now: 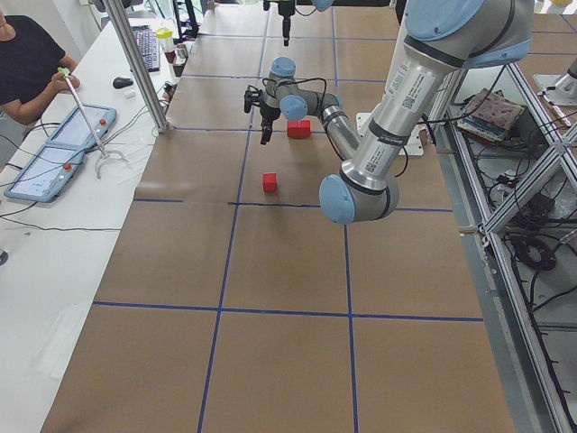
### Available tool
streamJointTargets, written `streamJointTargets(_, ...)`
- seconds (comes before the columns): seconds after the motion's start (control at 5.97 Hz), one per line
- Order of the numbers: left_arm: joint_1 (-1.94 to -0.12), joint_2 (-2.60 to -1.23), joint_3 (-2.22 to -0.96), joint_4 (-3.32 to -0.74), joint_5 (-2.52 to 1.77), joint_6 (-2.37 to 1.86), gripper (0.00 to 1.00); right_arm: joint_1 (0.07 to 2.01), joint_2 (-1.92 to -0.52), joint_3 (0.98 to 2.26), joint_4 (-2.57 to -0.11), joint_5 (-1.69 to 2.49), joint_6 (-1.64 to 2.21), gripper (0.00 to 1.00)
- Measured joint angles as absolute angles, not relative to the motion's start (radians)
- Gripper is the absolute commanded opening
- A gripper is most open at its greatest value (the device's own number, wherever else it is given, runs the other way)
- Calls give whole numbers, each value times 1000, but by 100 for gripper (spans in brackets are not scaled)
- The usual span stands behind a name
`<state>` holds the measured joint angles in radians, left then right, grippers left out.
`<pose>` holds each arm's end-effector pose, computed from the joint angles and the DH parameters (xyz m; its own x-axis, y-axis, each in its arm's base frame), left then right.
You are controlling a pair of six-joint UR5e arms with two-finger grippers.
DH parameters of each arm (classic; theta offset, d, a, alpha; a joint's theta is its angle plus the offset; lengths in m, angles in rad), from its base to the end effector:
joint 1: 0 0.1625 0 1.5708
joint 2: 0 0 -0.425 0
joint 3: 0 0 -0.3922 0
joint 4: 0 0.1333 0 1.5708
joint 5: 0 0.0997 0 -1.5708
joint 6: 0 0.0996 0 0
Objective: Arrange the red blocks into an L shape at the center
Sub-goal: 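Open the left gripper and move it to the remaining red cube, then lower the left gripper and grasp the last red cube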
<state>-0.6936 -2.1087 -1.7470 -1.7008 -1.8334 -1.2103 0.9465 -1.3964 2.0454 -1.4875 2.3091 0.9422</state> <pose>0.4329 -0.4996 0.2600 0.6432 -0.0918 -0.7602 0.2579 0.9607 0.1022 -0.2441 -0.4522 0.3321 0.5498 0.0191 0.8351 -0.0170 0.9998 -0.0117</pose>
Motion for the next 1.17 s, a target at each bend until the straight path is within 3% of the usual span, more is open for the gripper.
streamJointTargets(0.34, -769, -2019, -1736, -1700, -2018, -1181, 95, 944, -1404, 2038, -1487, 2302, 942, 100)
streamJointTargets(1.17, -760, -2003, -1631, -1743, -2056, -1187, 96, 943, -1401, 2036, -1486, 2303, 939, 100)
